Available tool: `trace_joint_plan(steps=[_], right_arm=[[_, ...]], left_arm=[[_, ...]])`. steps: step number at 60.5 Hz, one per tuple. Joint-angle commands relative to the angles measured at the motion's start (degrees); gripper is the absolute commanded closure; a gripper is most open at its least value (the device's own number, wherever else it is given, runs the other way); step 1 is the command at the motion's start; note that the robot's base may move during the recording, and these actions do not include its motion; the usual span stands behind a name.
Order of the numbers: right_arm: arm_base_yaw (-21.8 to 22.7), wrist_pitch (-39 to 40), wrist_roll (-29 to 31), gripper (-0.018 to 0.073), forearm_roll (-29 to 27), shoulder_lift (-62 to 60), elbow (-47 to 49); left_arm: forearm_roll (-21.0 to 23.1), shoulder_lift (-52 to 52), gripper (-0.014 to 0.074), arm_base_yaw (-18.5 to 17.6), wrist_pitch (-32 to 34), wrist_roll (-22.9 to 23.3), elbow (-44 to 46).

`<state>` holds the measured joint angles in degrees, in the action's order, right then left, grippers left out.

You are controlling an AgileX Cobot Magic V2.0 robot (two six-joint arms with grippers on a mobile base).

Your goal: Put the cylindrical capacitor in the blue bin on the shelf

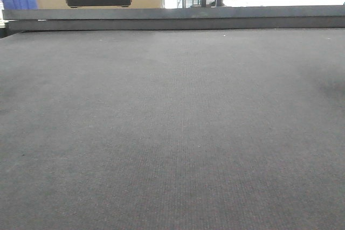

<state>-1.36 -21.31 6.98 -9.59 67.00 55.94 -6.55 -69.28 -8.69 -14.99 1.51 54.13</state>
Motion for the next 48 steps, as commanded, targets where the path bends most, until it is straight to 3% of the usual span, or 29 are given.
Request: trace_joint_plan(steps=[1,8,22,48], right_arm=[[0.2,-1.8,0.2,0.0650,0.4,-2.9,-0.2],[0.2,-3.2,0.2,0.0650,0.4,-6.8,-2.5],[0.2,-7.9,0.2,0.0650,0.4,-16.1,-7.0],[0.1,-12.6,0.2,0.0650,2.6,-32.0,-6.2]], left_arm=[[0.0,3.4,0.0707,-0.6,-8.0,0.1,2.5],[0.0,6.6,0.0707,-0.6,-14.9,0.1,5.0],[0.0,13.6,0.0707,-0.6,-20.1,0.1,5.5],[0.2,20.1,0.0707,-0.6,-23.4,0.1,5.5]])
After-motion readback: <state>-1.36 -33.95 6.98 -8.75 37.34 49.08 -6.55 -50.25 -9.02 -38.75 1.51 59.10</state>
